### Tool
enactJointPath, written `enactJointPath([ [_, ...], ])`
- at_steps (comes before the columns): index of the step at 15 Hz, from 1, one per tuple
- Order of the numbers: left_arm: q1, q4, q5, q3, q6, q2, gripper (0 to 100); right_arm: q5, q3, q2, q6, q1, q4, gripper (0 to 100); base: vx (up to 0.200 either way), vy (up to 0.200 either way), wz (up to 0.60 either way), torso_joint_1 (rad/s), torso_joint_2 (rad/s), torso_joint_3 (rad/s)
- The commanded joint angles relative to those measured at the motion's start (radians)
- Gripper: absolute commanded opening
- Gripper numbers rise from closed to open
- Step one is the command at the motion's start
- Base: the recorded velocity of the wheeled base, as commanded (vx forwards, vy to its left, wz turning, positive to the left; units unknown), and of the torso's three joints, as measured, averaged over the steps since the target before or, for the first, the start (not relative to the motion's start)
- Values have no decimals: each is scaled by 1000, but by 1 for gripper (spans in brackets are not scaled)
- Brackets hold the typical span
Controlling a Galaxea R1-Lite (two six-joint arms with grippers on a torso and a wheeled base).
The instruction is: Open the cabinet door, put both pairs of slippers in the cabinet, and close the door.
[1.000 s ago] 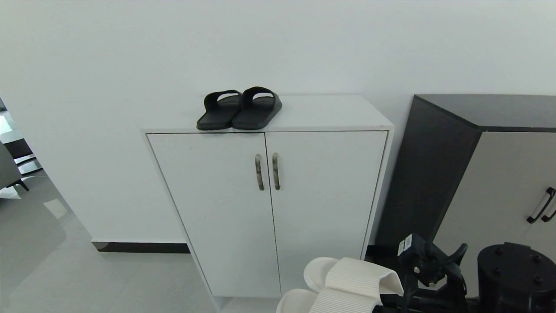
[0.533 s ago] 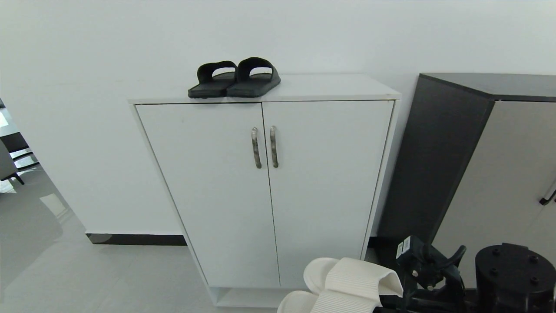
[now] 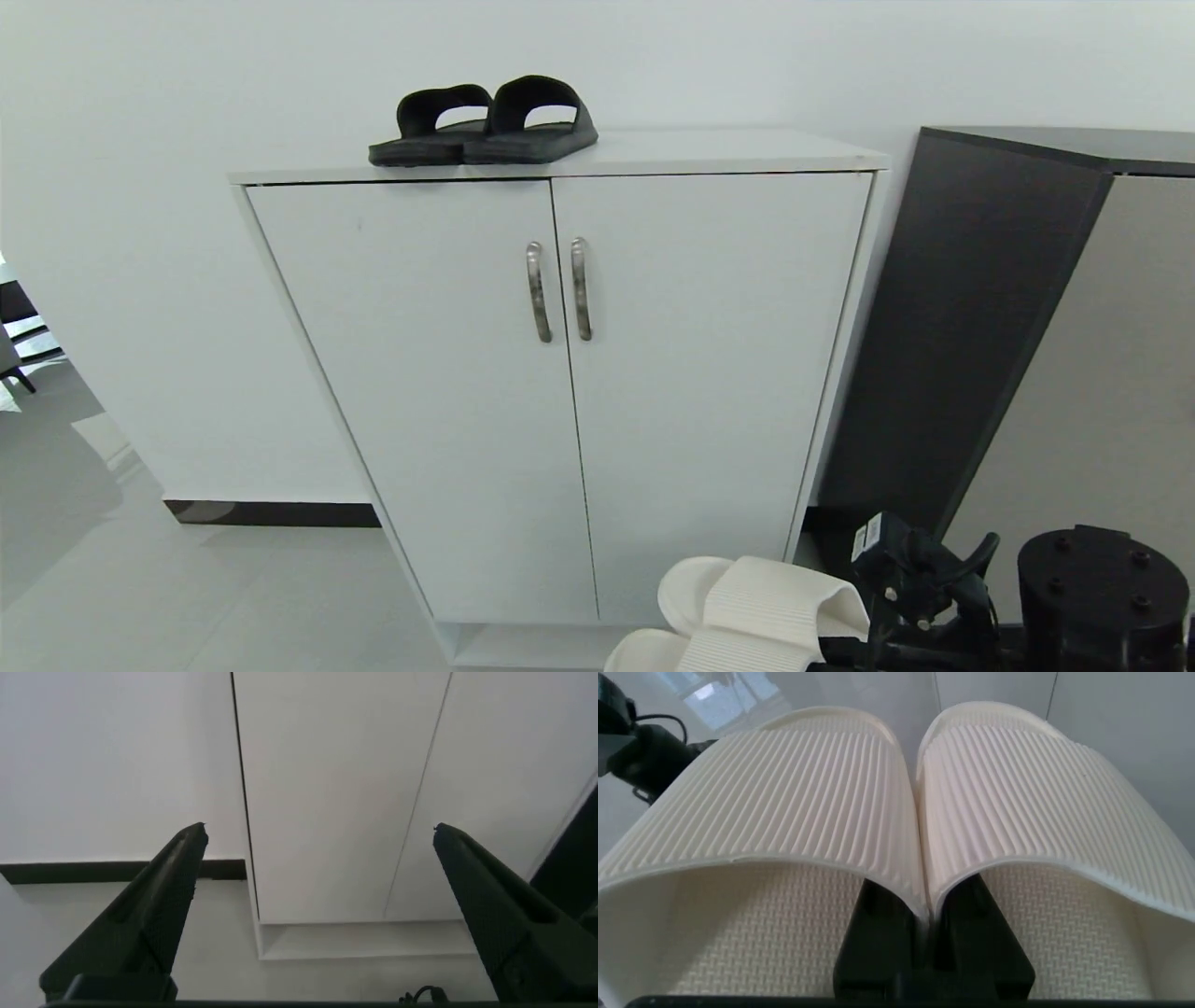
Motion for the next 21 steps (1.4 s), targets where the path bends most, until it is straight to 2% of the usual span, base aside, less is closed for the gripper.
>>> enactJointPath([
  [1,0,0,2,0,1,0,100,1,1,-2,-1,2,-1,0,200,0,0,2,32,17],
  [4,0,0,2,-2,-3,2,100,0,1,-2,-1,2,-1,0,0,0,0,0,0,0],
  [5,11,3,8,-2,-6,61,100,-2,0,1,-1,2,-1,0,0,0,0,0,0,0],
  [6,67,-2,16,-3,-10,189,100,-2,0,0,-1,2,-2,0,0,0,0,0,0,0],
  [7,75,-5,2,-3,0,261,100,-3,0,-2,-1,2,-1,0,0,0,0,0,0,0],
  [8,0,-52,-44,-49,18,284,100,-5,-3,-2,-1,4,-2,0,0,0,0,0,0,0],
  [9,-41,-87,-83,-195,-10,351,100,-5,0,-2,-1,4,-2,0,0,0,0,0,0,0],
  [10,-52,-92,-98,-255,-26,397,100,-3,-2,-2,-1,4,-2,0,0,0,0,0,0,0],
  [11,-120,-98,-241,-410,-37,534,100,-5,-8,1,-1,2,-2,0,0,0,0,0,0,0],
  [12,-144,-98,-320,-482,-37,643,100,-5,-8,3,-1,4,-2,0,0,0,0,0,0,0],
  [13,-153,-103,-340,-525,-29,752,100,-5,-8,3,-1,2,-2,0,0,0,0,0,0,0],
  [14,-196,-144,-374,-552,-20,859,100,-5,-8,4,-1,2,-1,0,0,0,0,0,0,0],
  [15,-264,-239,-435,-563,-31,966,100,-6,-8,9,-1,2,-1,0,0,0,0,0,0,0],
  [16,-295,-347,-480,-565,-62,1068,100,-6,-8,17,-1,2,-2,0,0,0,0,0,0,0],
  [17,-354,-462,-498,-569,-82,1149,100,-6,-8,21,-1,2,-1,0,0,0,0,0,0,0],
  [18,-456,-558,-494,-591,-115,1227,100,-6,-7,30,-1,2,-1,0,0,0,0,0,0,0],
  [19,-526,-611,-477,-632,-169,1275,100,-6,-7,44,-1,2,-2,0,0,0,0,0,0,0],
  [20,-595,-607,-440,-692,-227,1296,100,-6,-7,53,-1,2,-2,0,0,0,0,0,0,0],
  [21,-617,-552,-442,-746,-283,1296,100,-6,-7,61,-2,1,-2,0,0,0,0,0,0,0],
])
